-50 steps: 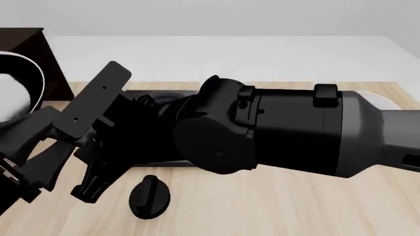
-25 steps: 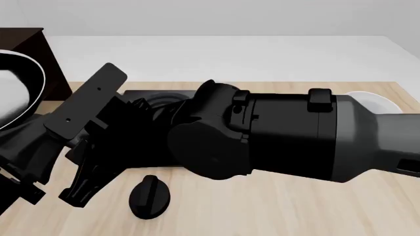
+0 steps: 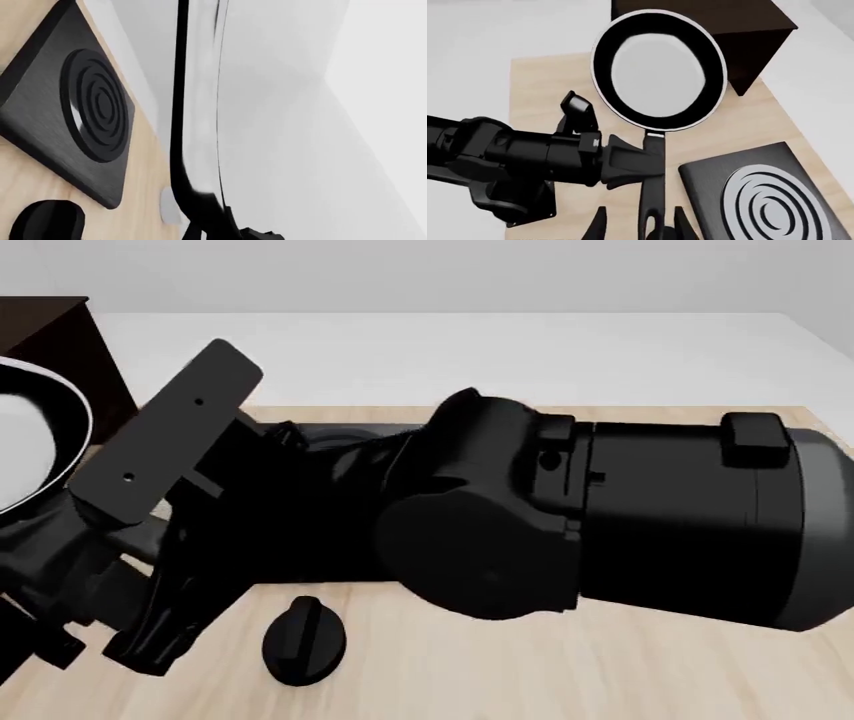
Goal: Put the frying pan on the cabinet shelf.
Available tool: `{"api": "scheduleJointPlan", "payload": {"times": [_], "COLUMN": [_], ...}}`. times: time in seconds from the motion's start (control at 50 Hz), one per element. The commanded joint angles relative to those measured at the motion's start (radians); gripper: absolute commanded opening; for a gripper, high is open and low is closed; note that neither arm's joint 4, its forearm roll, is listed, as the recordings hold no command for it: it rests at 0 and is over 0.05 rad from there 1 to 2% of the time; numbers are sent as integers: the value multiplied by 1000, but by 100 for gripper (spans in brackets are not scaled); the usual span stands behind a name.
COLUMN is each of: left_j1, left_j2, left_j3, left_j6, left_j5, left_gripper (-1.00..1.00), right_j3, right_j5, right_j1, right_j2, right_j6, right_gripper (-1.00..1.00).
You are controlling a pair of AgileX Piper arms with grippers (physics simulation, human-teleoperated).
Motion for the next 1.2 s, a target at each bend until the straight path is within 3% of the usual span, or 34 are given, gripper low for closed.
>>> {"api": "scheduleJointPlan", "payload": {"times": [0.02,0.04,0.14,0.26,0.3,0.34,0.36,0.38,0.42,0.52,0.56,0.66,0.72,0.94,1.2], "left_j1": [21,21,20,18,17,17,16,16,16,16,15,6,7,15,57], "left_j2": [-5,-4,-2,-2,-5,-11,-14,-15,-13,-6,-9,-10,-2,37,185], "left_j3": [-7,-7,-5,-7,-11,-16,-18,-19,-19,-8,-11,-16,-9,-6,-61], "left_j6": [25,26,28,31,31,33,32,32,34,36,37,42,46,46,15], "left_j5": [4,3,-5,-2,3,12,15,16,13,2,7,10,0,-41,-171], "left_gripper": [-100,-100,-100,-100,-100,-100,-100,-100,-100,-100,-100,-100,-100,-100,-100], "right_j3": [25,20,51,142,182,260,282,308,343,465,488,563,621,764,787], "right_j5": [7,11,37,25,14,-4,0,-5,-18,-55,-47,-39,-51,-92,-109], "right_j1": [-30,-32,-96,-211,-251,-329,-337,-356,-368,-462,-494,-565,-615,-771,-749], "right_j2": [-86,-104,-175,-323,-369,-452,-482,-508,-540,-654,-691,-832,-901,-1117,-1109], "right_j6": [-8,35,40,84,58,-42,26,48,37,86,64,114,98,182,161], "right_gripper": [100,100,100,100,100,100,100,100,100,100,100,100,100,100,100]}}
